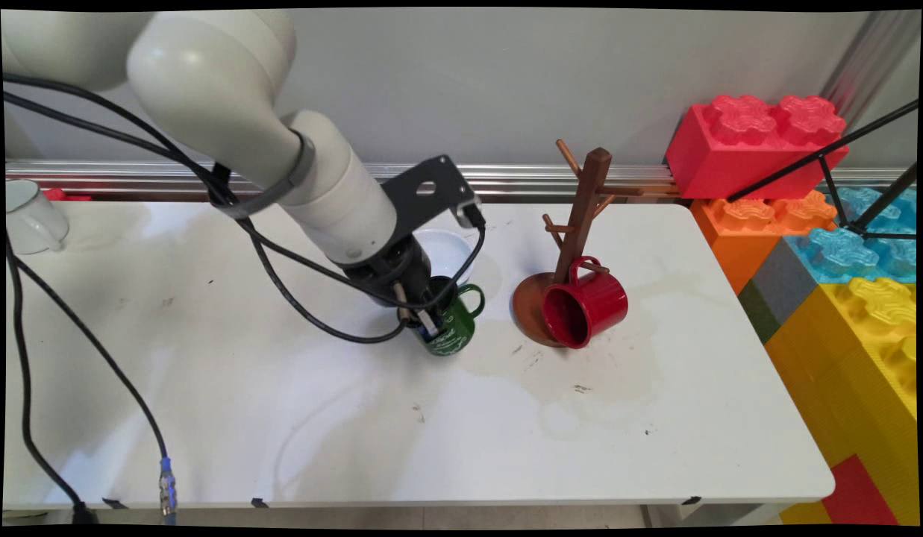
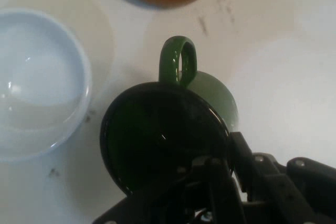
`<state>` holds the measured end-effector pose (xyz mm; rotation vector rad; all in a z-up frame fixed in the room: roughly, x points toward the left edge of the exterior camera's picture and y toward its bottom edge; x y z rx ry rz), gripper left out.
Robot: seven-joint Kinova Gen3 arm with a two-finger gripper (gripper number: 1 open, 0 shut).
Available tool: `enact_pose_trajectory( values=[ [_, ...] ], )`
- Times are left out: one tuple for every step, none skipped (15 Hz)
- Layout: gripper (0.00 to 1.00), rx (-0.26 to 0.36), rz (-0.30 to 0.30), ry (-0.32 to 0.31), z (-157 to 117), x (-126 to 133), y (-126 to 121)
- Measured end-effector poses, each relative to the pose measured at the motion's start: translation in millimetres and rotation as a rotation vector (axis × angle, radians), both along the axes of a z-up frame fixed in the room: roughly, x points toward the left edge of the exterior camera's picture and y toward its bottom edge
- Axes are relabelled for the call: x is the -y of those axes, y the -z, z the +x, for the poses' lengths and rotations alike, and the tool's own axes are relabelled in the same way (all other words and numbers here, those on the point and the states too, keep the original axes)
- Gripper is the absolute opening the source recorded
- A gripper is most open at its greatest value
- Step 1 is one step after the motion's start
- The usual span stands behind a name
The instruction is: Place the picked object on the table
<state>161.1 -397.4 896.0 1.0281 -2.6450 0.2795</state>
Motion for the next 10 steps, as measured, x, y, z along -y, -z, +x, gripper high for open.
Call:
enact_pose_trajectory(
  values=[
    [0.00, 0.018, -0.001, -0.001, -1, 1, 5],
    [0.00, 0.031, -0.001, -0.003, -1, 1, 9],
    [0.00, 0.045, 0.000, -0.007, -2, 2, 13],
    [0.00, 0.057, 0.001, -0.011, -2, 2, 17],
    [0.00, 0.068, 0.003, -0.016, -2, 2, 21],
    [0.00, 0.079, 0.006, -0.021, -2, 2, 25],
    [0.00, 0.087, 0.009, -0.025, -2, 2, 28],
    [0.00, 0.096, 0.012, -0.030, -2, 2, 31],
    [0.00, 0.102, 0.015, -0.033, -2, 1, 34],
    [0.00, 0.109, 0.018, -0.037, -2, 1, 37]
  ],
)
